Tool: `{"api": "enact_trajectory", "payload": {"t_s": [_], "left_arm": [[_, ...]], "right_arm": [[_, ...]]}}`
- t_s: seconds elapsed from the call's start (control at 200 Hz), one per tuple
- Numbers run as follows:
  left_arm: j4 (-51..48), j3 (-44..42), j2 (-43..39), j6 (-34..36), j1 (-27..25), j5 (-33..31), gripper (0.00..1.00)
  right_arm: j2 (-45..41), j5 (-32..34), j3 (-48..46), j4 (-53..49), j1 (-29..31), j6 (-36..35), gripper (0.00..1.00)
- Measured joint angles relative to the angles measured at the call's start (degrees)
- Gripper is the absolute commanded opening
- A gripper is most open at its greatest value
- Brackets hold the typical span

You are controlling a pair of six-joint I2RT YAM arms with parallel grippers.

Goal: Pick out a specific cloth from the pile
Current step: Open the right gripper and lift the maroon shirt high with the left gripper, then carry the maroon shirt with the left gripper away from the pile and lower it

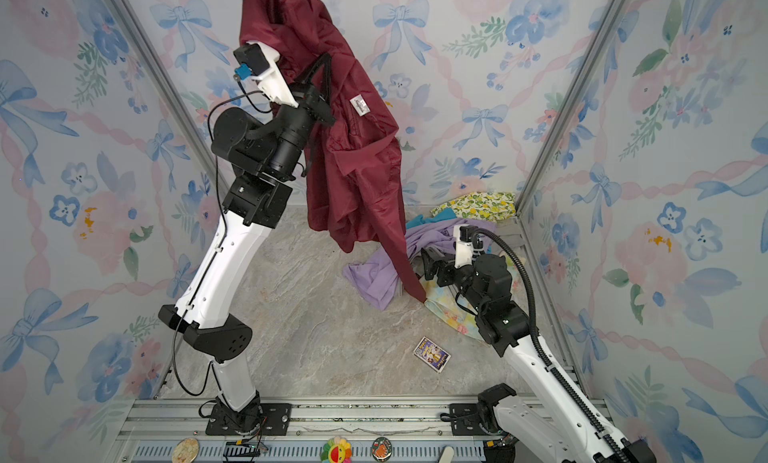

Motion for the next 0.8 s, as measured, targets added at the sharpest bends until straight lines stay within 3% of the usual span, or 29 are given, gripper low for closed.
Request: {"api": "enact_trajectory", "payload": {"t_s": [0.37, 0.8], "left_arm": [[-9.09, -14.10, -12.31, -0.50, 15.23, 1.42, 0.00], [-14.19, -19.52, -15.74, -5.11, 36.33, 5.79, 0.00]], "right_arm": [[3.32, -1.03, 1.31, 0.00, 1.22, -0.17, 0.97], [6.49, -1.60, 4.04, -0.02, 3.76, -0.85, 0.97]]}}
